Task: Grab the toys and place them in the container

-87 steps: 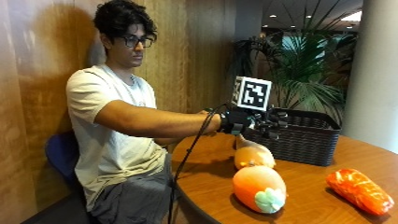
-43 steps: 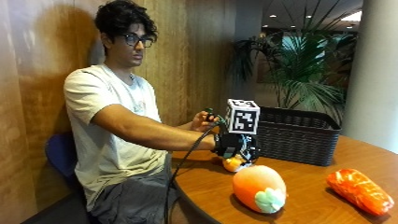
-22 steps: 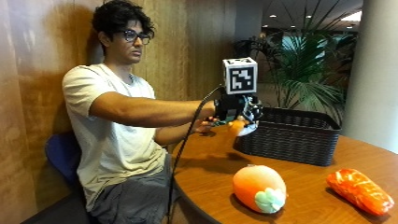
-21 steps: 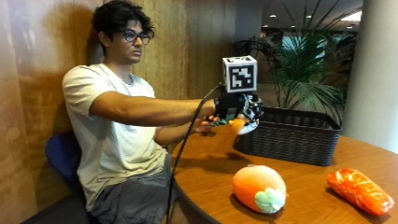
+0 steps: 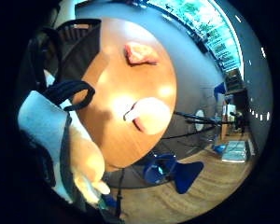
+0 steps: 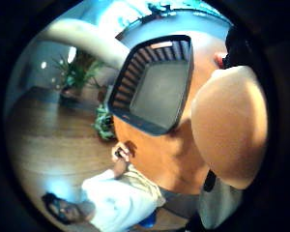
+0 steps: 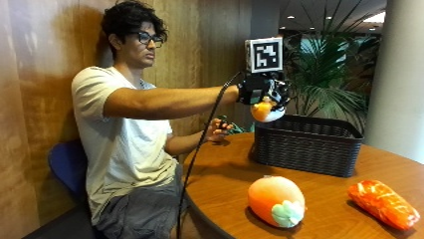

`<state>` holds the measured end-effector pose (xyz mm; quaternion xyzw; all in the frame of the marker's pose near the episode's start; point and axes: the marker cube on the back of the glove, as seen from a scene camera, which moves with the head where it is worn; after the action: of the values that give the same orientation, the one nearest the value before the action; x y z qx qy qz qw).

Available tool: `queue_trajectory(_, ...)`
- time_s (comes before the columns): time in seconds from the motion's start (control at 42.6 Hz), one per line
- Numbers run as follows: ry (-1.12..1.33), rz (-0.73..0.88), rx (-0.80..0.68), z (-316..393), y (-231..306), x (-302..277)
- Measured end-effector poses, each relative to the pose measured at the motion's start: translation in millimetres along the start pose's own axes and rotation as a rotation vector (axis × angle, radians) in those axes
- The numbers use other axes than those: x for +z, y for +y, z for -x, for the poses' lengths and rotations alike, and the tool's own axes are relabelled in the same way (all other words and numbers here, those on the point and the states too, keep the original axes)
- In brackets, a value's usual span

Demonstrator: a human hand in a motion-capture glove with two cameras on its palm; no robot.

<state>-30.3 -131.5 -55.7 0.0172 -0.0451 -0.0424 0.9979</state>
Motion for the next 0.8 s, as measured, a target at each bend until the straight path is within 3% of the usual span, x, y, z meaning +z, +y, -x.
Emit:
queue_trajectory(0.399,0.173,-0.001,0.008,25,-36,-56)
queue_trajectory(0.799,0.122,-0.046,-0.067,90,-83,-82)
